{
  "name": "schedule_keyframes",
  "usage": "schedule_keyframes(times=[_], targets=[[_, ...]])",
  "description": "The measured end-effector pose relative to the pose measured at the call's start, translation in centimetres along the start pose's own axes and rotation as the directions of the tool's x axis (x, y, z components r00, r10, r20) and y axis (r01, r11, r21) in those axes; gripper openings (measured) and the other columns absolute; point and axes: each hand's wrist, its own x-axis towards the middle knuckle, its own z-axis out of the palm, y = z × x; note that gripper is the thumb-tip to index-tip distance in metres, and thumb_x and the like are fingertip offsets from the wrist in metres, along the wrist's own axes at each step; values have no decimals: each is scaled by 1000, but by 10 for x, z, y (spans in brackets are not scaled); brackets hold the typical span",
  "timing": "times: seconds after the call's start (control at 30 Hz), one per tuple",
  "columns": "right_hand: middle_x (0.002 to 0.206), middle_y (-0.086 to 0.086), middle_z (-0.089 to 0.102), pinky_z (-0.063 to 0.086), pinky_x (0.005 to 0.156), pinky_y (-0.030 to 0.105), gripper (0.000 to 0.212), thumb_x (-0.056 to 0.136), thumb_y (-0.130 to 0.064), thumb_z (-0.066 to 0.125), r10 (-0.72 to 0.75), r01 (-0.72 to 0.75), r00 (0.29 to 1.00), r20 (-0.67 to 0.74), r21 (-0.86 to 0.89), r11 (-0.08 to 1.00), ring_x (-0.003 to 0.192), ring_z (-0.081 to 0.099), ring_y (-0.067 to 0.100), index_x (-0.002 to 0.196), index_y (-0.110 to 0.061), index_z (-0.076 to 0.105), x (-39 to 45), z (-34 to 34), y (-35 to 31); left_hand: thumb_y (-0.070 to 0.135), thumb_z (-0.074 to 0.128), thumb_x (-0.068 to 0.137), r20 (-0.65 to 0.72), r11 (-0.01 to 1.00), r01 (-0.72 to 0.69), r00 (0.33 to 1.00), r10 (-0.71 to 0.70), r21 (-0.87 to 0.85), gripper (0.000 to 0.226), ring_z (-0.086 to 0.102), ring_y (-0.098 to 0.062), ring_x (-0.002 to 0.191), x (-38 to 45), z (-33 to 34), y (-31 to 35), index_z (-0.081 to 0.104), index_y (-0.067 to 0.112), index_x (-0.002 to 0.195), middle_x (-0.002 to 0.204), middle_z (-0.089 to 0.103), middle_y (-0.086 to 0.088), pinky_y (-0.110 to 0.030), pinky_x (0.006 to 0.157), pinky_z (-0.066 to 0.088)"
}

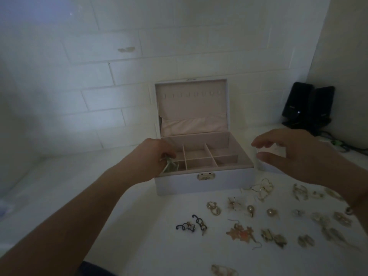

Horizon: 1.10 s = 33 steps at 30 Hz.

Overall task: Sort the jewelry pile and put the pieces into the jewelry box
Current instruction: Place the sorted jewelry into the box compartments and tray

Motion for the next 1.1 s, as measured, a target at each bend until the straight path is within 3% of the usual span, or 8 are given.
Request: schedule_keyframes(times=[0.13, 0.27, 0.37, 0.5, 0.63, 0.73, 0.9, 1.1], targets=[[93, -23, 63, 50, 76, 28, 18, 85, -29, 64, 17, -16, 999, 45, -20, 1000, 87, 58, -5, 101, -38, 63, 0, 1, 1, -11, 55, 87, 75, 995, -4, 997, 12, -99, 47, 60, -7, 97, 4, -6, -4, 70, 22, 117, 113, 68, 5, -2, 78, 42], [88, -30, 53, 38, 67, 4, 35, 88, -17, 63, 31, -12, 981, 189, -101, 995, 80, 50, -17, 94, -49, 52, -3, -2, 5, -16, 45, 88, 107, 975, -15, 994, 40, -220, 55, 63, -11, 99, 6, -10, -16, 68, 25, 116, 114, 67, 5, -12, 82, 50], [95, -32, 46, 35, 71, 3, 40, 85, -27, 67, 62, 8, 915, 398, -171, 985, 86, 45, -17, 93, -56, 42, -6, 3, 8, -17, 47, 84, -28, 959, -28, 999, 21, -283, 55, 64, -6, 91, 9, -1, -21, 70, 29, 104, 103, 69, 7, -12, 77, 50], [103, -26, 48, 41, 84, 19, 27, 77, -39, 72, 151, -34, 864, 481, -243, 970, 100, 48, 0, 90, -45, 49, -6, 4, 18, -7, 58, 86, -266, 901, 18, 953, -147, -433, 38, 63, -2, 88, 16, 26, -16, 72, 26, 98, 97, 70, 11, -19, 75, 50], [121, -24, 43, 32, 103, 20, 49, 77, -40, 74, 157, -41, 790, 593, -204, 978, 116, 40, 0, 119, -44, 50, -9, 12, 22, 23, 62, 88, -440, 845, -73, 876, -199, -529, 14, 61, 4, 88, 16, 45, -16, 68, 31, 98, 93, 69, 18, -25, 80, 49], [127, -21, 43, 31, 106, 20, 52, 80, -36, 72, 140, -21, 775, 616, -196, 980, 119, 41, 1, 128, -38, 50, -10, 26, 27, 41, 55, 86, -450, 815, -138, 878, -162, -562, 27, 63, -5, 92, 12, 49, -24, 70, 25, 103, 96, 69, 12, -37, 84, 51], [104, -15, 56, 39, 81, 14, 26, 79, -34, 74, 46, 42, 813, 580, -138, 989, 78, 46, -11, 104, -36, 65, -6, 35, 36, 37, 54, 89, -496, 830, -264, 868, -18, -492, 29, 62, -21, 92, 14, 49, -27, 69, 16, 102, 95, 68, -2, -40, 81, 49], [95, -20, 62, 42, 71, 9, 22, 78, -39, 74, 91, -52, 814, 573, -84, 995, 85, 58, -1, 86, -52, 57, -11, 10, 29, 36, 54, 91, -516, 834, -291, 856, 9, -468, 25, 61, -19, 91, 14, 49, -30, 70, 18, 100, 93, 67, 4, -32, 81, 46]])
